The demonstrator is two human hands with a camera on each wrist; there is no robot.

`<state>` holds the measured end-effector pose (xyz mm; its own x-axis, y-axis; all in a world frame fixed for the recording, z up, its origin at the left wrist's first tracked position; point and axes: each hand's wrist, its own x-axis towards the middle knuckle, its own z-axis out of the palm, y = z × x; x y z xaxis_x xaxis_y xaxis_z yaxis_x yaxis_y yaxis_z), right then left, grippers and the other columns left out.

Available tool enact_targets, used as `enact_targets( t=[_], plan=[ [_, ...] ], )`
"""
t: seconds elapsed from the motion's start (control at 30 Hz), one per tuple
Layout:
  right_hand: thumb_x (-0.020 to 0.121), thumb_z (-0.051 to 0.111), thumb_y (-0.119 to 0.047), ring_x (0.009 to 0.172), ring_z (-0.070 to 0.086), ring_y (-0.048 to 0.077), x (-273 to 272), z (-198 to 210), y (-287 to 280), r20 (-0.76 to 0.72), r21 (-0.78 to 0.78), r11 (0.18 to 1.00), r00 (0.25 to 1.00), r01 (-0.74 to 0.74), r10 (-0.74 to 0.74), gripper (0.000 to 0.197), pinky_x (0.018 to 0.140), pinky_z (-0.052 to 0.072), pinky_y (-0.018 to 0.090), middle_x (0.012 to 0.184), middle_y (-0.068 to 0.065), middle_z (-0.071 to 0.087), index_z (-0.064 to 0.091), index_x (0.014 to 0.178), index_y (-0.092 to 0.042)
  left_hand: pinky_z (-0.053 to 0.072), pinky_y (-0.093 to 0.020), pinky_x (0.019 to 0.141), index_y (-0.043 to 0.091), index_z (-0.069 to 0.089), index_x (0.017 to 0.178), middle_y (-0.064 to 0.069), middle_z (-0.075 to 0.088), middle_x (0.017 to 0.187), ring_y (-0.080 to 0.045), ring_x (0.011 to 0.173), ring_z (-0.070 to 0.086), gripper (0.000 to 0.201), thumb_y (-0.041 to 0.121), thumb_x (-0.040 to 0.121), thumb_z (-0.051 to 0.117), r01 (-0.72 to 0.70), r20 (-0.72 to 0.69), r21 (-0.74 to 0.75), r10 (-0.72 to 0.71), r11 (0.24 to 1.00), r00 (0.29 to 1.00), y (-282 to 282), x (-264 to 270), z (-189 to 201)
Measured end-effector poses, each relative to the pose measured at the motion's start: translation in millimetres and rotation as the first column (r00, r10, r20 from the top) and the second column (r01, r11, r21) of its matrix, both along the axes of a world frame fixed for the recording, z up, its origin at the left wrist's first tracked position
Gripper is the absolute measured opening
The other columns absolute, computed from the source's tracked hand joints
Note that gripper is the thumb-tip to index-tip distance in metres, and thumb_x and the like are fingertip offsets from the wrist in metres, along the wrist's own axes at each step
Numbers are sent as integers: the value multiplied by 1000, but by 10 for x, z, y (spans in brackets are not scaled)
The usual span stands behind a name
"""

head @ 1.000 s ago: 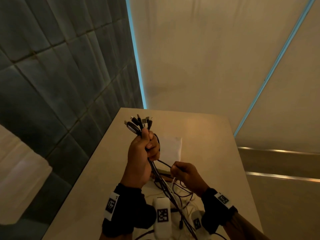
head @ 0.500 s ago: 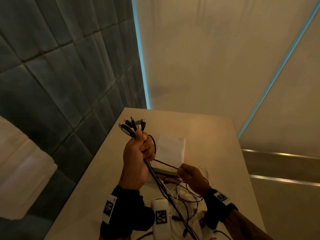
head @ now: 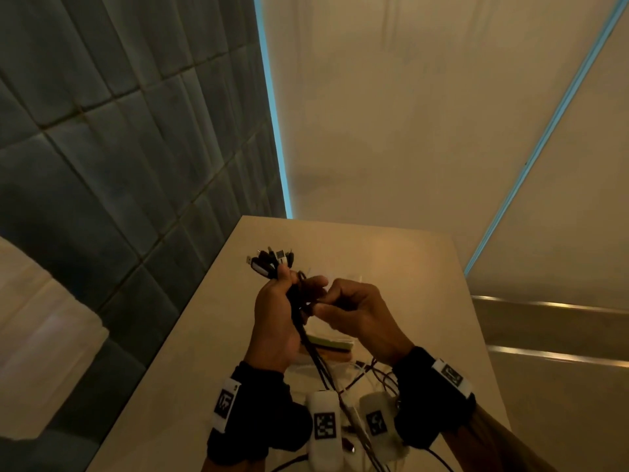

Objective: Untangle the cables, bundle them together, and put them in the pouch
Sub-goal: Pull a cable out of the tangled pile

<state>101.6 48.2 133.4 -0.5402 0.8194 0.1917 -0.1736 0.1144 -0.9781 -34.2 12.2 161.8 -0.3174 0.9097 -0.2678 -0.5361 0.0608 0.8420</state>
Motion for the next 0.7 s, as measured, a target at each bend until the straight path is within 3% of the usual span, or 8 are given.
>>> enact_targets(
  t=[0.1,0.2,0.33,0.4,0.53,0.63,0.7],
  plan=[
    [89,64,-5,50,40,10,45,-152,14,-25,-42,999,1000,-11,10,14,50,35,17,56,1,49,64,76,1,45,-32,59,15,47,76,-4,54,64,-20,58,55,35,36,102,37,47,123,136,-64,990,990,-21,6,84],
    [93,59,-13,54,41,12,102,-369,48,20,-31,999,999,-28,29,20,54,35,17,59,0,49,69,81,0,35,-24,48,15,45,74,-1,44,64,-12,48,36,34,33,102,36,100,76,223,-119,970,990,-24,6,131],
    [95,56,-6,57,47,2,195,-804,92,202,-6,1000,979,22,-20,22,60,38,15,60,-10,56,67,77,-1,25,-21,42,15,44,70,4,37,58,-6,42,26,37,32,102,34,111,48,294,-131,949,990,-22,-52,181],
    [96,55,-8,61,50,-1,240,-1046,112,284,19,998,957,56,-59,25,64,40,17,64,-9,58,66,73,-6,25,-20,41,15,43,69,6,34,55,-5,40,24,38,31,102,33,100,47,313,-121,944,992,-32,-69,195],
    [91,53,-33,62,48,7,203,-1327,142,341,39,994,934,101,-109,32,64,39,28,65,-3,55,61,69,-11,27,-21,43,13,43,70,7,33,51,-6,41,28,36,31,101,34,122,52,333,-148,935,988,-48,-59,186],
    [91,51,-35,60,45,8,133,-1427,141,327,27,994,939,103,-106,38,63,38,29,60,-7,50,57,67,-6,35,-22,47,13,44,71,6,34,52,-11,44,38,37,31,101,33,170,14,365,-188,915,982,-62,-85,184],
    [95,51,-30,58,43,9,123,-1482,129,339,12,995,936,99,-98,35,62,36,29,58,-6,47,56,65,-11,43,-25,53,12,46,72,5,34,51,-16,47,46,35,32,99,35,188,-51,371,-182,909,982,-74,-102,187]
  ],
)
